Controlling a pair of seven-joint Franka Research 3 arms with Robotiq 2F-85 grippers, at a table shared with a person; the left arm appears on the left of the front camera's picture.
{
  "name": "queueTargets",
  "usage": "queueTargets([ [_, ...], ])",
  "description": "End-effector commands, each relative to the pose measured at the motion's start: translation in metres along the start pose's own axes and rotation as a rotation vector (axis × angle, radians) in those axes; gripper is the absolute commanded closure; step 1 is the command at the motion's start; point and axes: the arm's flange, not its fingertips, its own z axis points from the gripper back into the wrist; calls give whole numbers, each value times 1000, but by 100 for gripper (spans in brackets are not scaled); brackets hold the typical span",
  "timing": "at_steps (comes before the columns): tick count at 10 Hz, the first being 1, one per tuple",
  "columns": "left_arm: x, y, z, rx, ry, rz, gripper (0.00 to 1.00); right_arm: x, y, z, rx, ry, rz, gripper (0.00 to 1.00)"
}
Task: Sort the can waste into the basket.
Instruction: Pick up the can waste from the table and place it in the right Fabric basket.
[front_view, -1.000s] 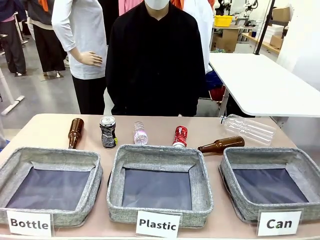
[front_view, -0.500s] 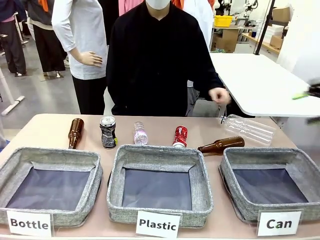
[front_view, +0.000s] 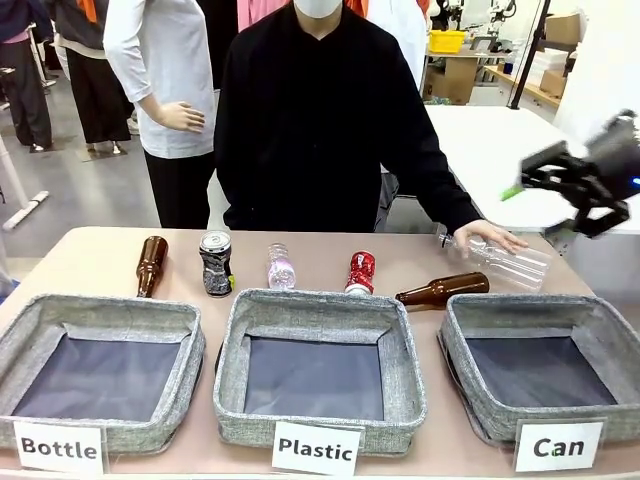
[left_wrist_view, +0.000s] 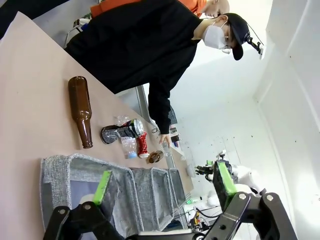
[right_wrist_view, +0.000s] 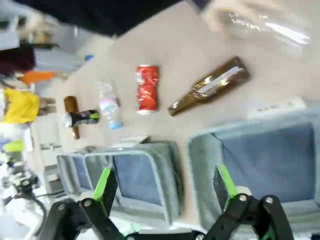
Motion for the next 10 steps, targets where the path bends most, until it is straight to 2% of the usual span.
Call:
queueTargets([
  [1,0,0,0,-16,-3,-27,0,-29,-94,76,87,-5,-50,0],
  [3,0,0,0,-16,-3,-27,0,-56,-174,105,105,-70,-218,0],
  [5,0,0,0,-16,-3,-27,0,-78,-243,113,178,-116,-395,0],
  [6,0,0,0,-16,-3,-27,0,-86,-266,109,224,-126,-450,0],
  [8,0,0,0,-16,-3,-27,0,-95,-293,109,249,-153,-505,0],
  [10,0,0,0,-16,-3,-27,0,-97,-293,109,247,-178,-510,0],
])
